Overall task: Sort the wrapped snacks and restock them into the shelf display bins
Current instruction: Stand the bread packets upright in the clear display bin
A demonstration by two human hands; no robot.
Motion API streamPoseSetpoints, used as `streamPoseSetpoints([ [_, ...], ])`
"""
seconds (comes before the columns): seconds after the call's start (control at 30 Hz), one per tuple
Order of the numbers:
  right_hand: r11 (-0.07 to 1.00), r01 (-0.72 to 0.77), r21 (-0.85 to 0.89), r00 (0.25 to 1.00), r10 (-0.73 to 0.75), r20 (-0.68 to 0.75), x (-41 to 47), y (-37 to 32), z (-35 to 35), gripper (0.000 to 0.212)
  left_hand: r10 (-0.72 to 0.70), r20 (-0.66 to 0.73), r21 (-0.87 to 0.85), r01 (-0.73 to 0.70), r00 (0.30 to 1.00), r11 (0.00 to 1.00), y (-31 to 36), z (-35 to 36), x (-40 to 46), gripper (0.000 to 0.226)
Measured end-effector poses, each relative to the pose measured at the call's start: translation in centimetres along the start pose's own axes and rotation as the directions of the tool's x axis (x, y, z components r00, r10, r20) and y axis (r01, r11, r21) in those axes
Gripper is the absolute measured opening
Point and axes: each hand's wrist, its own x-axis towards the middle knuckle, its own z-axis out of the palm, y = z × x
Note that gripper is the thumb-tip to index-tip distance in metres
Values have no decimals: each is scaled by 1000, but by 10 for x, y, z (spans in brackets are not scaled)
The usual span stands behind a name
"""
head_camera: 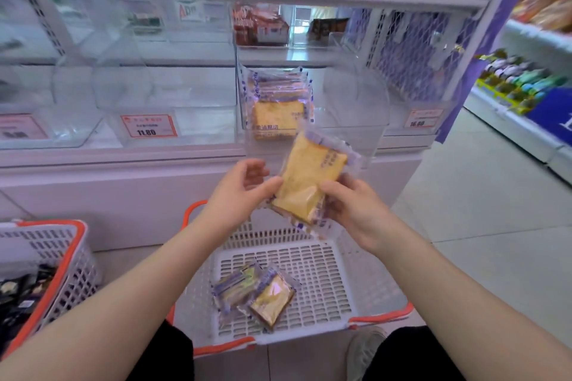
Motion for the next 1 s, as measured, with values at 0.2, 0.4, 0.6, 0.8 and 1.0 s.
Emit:
streamPoseSetpoints([
  [0.2, 854, -114, 508, 993, 116, 27, 8, 7, 18, 18, -196, 187, -543, 268, 962, 795, -1, 0, 3, 25],
  [0.4, 904, -119, 410, 992, 95, 77, 11, 5, 29, 46, -173, 82, -566, 189, 982, 802, 2, -5, 8, 35],
  [0.6, 993, 68, -97, 997, -71, -28, 15, -20, -1, 13, -84, 5, -474, 76, 996, 877, 3, -35, 14, 50],
  [0.8, 974, 20, -227, 999, -29, -35, 18, -11, 6, 9, -31, -159, -386, -34, 987, 922, 0, -34, 15, 36],
  [1.0, 971, 44, -235, 997, -58, -54, 19, -6, 14, 19, -64, -314, -404, -72, 947, 912, 0, -33, 17, 21],
])
